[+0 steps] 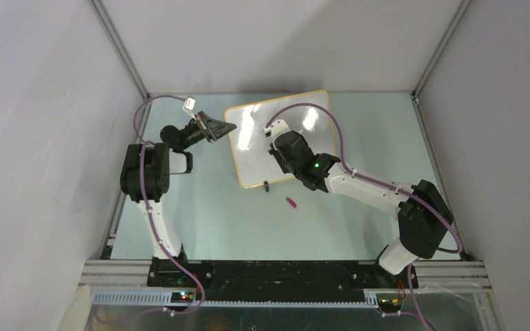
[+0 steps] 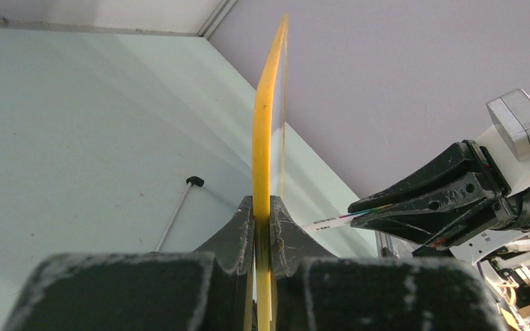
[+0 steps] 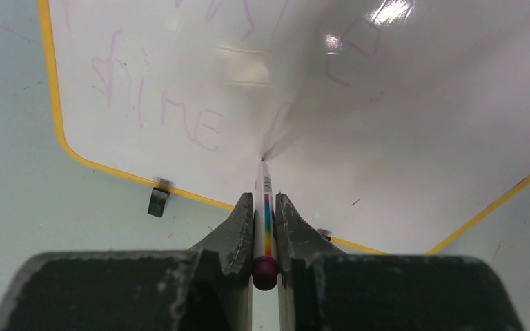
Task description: Write a sentence on the whiteboard
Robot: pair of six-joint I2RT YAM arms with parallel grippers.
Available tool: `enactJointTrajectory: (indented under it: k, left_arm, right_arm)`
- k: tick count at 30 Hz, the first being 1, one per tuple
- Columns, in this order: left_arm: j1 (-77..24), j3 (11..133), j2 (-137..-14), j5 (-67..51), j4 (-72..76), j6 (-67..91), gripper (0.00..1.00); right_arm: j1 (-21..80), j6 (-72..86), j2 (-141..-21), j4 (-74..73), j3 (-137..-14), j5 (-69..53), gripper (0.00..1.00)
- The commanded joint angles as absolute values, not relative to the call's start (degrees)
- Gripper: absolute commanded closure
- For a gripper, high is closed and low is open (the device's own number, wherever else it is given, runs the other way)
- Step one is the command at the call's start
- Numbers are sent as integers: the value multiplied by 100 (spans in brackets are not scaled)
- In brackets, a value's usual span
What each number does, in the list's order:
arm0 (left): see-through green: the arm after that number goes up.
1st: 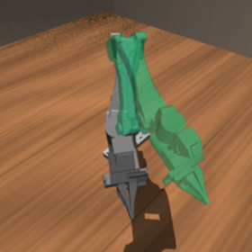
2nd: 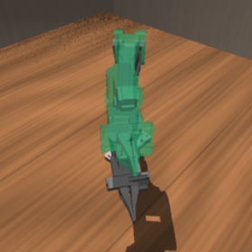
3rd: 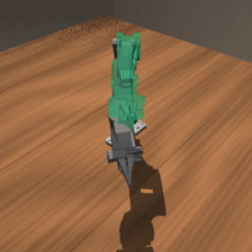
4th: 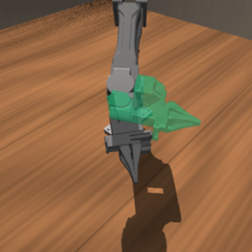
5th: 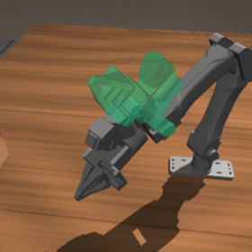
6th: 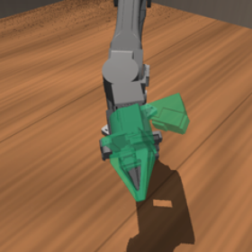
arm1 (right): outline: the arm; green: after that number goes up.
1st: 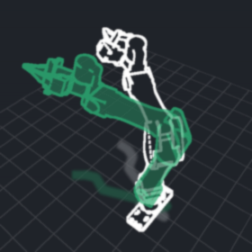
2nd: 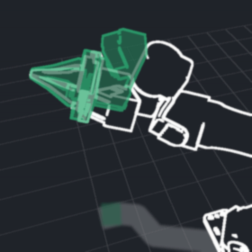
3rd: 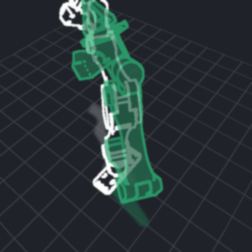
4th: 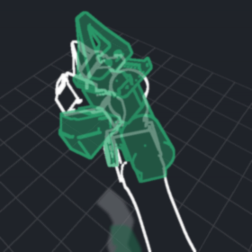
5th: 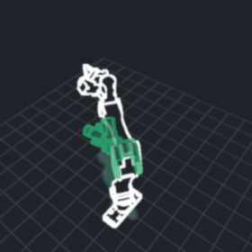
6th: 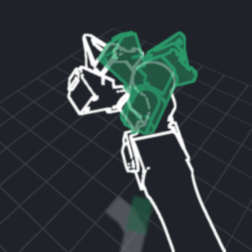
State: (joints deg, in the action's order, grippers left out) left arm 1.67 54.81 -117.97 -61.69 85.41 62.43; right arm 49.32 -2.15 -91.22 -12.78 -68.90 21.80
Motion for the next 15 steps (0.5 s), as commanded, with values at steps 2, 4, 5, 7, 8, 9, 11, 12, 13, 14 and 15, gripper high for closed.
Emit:
enactJointTrajectory:
  k: [2,4,5,7,8,9,11,12,13,14,15]
  left_arm:
    - [88,5399,-11620,-6199,8763,5948,100]
    - [88,5403,-11619,-6199,8763,5950,100]
    - [88,5405,-11619,-6202,8763,5950,100]
    - [87,5401,-11619,-6201,8763,5950,100]
    - [83,5399,-11619,-6198,8763,5946,100]
    - [86,5395,-11615,-6197,8763,5944,100]
    - [85,5390,-11617,-6196,8763,5942,100]
    - [83,5397,-11619,-6196,8763,5941,100]
    - [85,5397,-11610,-6201,8763,5944,100]
    - [87,5392,-11615,-6202,8763,5943,100]
    - [88,5395,-11617,-6199,8767,5942,100]
  right_arm:
    - [4930,-312,-8966,-991,-6981,2230,100]
    - [4912,-316,-8996,-1015,-7040,2207,100]
    - [4893,-316,-9007,-1022,-7058,2195,100]
    - [4886,-316,-9050,-1027,-7100,2178,100]
    - [4882,-316,-9076,-1023,-7119,2170,100]
    - [4879,-316,-9091,-1014,-7132,2164,100]
    - [4870,-316,-9132,-1018,-7156,2169,100]
    - [4870,-316,-9150,-1014,-7172,2170,100]
    - [4852,-316,-9163,-1012,-7181,2168,100]
    - [4843,-316,-9172,-1016,-7200,2170,100]
    - [4827,-316,-9174,-1012,-7208,2153,100]
